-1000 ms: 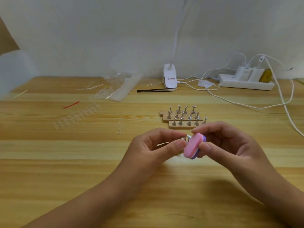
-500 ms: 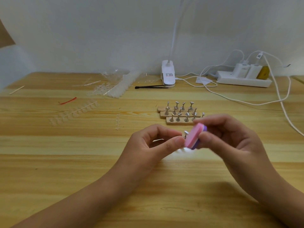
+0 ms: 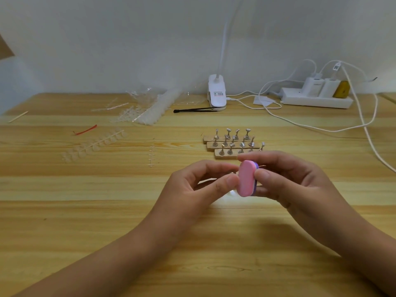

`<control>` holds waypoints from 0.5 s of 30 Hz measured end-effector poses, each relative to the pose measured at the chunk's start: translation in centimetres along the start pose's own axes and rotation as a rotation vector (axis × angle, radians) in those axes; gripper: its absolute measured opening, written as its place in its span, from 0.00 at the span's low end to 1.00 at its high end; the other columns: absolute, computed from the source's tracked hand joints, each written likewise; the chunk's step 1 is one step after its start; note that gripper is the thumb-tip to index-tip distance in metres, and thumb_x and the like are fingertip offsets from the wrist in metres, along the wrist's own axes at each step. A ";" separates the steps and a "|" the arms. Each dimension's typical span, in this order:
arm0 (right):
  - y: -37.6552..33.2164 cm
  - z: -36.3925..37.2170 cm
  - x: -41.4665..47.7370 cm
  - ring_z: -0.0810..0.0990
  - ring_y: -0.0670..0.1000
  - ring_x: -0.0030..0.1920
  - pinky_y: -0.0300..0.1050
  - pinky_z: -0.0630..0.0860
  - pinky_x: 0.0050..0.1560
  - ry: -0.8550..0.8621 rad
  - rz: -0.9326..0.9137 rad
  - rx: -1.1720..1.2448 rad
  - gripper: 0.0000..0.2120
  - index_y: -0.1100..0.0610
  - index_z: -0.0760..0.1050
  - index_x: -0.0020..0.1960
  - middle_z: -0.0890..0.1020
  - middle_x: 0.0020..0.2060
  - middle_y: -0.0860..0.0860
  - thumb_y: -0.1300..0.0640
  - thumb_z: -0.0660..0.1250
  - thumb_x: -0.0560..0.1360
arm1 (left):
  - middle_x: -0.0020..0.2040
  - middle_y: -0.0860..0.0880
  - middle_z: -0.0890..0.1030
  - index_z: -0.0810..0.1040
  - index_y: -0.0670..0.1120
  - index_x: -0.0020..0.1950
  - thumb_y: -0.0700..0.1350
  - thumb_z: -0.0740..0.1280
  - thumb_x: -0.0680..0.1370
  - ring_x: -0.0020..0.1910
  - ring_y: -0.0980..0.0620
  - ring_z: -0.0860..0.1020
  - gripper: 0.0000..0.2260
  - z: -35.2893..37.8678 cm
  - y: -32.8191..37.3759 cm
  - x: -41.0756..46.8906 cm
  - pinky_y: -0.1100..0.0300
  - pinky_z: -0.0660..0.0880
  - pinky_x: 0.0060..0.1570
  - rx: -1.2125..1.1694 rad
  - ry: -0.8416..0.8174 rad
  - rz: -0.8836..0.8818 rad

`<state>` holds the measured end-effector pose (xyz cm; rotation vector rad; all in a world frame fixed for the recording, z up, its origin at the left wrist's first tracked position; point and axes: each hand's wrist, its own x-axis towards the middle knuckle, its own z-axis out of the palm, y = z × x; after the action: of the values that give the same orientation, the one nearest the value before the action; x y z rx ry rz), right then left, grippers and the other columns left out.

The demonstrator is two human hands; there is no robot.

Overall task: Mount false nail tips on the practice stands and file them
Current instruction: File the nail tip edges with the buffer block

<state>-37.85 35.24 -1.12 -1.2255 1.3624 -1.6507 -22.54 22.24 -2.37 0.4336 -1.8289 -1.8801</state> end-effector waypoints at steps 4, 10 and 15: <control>0.0 0.2 -0.1 0.83 0.54 0.55 0.42 0.80 0.52 -0.059 0.006 0.028 0.15 0.52 0.81 0.59 0.84 0.55 0.55 0.50 0.71 0.73 | 0.53 0.49 0.85 0.85 0.53 0.55 0.55 0.74 0.69 0.54 0.53 0.83 0.15 0.0 0.1 0.1 0.66 0.77 0.52 -0.066 0.014 -0.015; 0.0 0.4 -0.2 0.84 0.51 0.51 0.43 0.81 0.49 -0.004 -0.036 0.036 0.12 0.52 0.82 0.55 0.85 0.50 0.52 0.53 0.72 0.72 | 0.51 0.48 0.86 0.85 0.52 0.52 0.55 0.73 0.71 0.53 0.52 0.83 0.13 0.0 0.0 0.0 0.66 0.76 0.52 -0.098 -0.025 -0.001; -0.1 1.0 -0.3 0.85 0.49 0.48 0.43 0.81 0.47 0.000 -0.052 0.049 0.09 0.52 0.82 0.53 0.85 0.47 0.50 0.57 0.73 0.73 | 0.48 0.48 0.86 0.85 0.48 0.50 0.54 0.72 0.71 0.49 0.54 0.84 0.13 -0.1 -0.2 0.0 0.67 0.76 0.50 -0.124 0.004 0.000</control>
<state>-36.83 35.18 -1.09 -1.2421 1.2919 -1.7097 -22.56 22.16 -2.52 0.3940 -1.6982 -1.9774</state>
